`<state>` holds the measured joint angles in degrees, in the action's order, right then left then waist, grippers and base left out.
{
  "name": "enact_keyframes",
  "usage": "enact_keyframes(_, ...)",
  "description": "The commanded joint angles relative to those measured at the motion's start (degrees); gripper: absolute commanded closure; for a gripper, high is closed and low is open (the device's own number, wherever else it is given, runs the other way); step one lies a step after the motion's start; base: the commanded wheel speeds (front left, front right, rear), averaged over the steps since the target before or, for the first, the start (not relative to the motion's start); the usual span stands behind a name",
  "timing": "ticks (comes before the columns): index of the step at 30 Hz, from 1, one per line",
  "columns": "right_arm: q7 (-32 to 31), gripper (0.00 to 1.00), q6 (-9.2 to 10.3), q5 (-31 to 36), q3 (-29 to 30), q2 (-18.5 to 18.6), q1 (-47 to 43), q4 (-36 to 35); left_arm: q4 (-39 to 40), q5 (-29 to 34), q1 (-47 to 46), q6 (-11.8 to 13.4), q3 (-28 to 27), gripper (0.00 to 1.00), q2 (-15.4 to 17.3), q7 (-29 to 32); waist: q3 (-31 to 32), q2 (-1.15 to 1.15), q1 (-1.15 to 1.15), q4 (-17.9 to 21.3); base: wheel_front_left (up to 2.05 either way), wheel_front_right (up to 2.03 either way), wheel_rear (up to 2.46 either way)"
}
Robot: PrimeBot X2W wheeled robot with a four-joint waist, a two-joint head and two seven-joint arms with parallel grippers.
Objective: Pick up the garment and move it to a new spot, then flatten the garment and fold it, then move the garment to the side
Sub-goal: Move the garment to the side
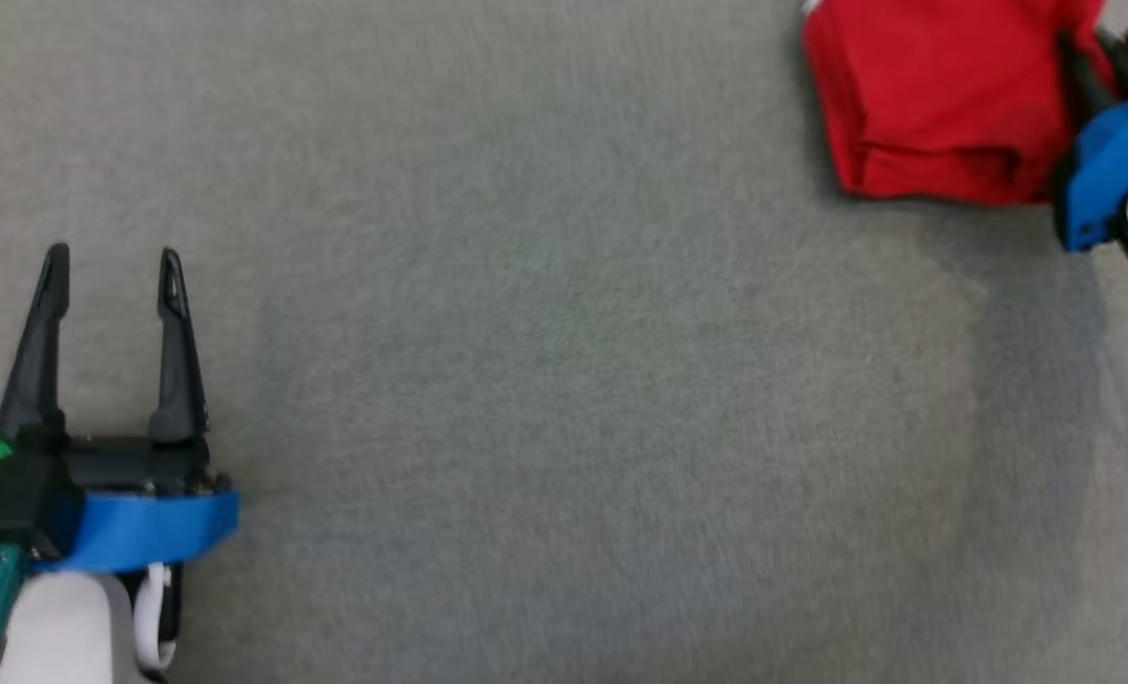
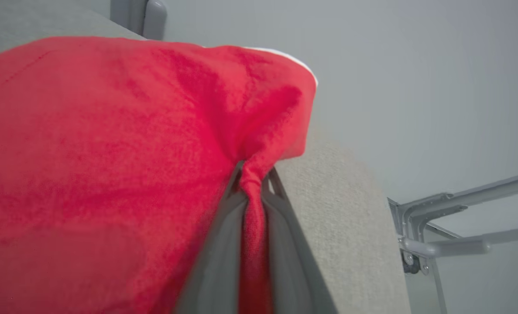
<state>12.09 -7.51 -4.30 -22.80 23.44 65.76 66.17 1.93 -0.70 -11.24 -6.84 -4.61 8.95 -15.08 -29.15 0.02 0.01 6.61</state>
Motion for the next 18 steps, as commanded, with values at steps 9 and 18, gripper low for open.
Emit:
enact_keyframes(9,-0.87,1.00,0.02,-3.28,0.57,5.91,5.49,-0.73,6.61,1.15,-3.04,-0.27,0.60,0.00,3.72,-0.13,-6.31,-0.02,-0.01,4.07,0.00,0.00,0.00)
enact_keyframes(18,-1.66,1.00,0.02,-3.62,-0.58,6.54,9.11,-1.55,9.39,0.65,-2.91,0.28,0.09,0.00,5.16,-0.13,-8.86,-0.02,-0.01,4.72,0.00,0.00,0.00)
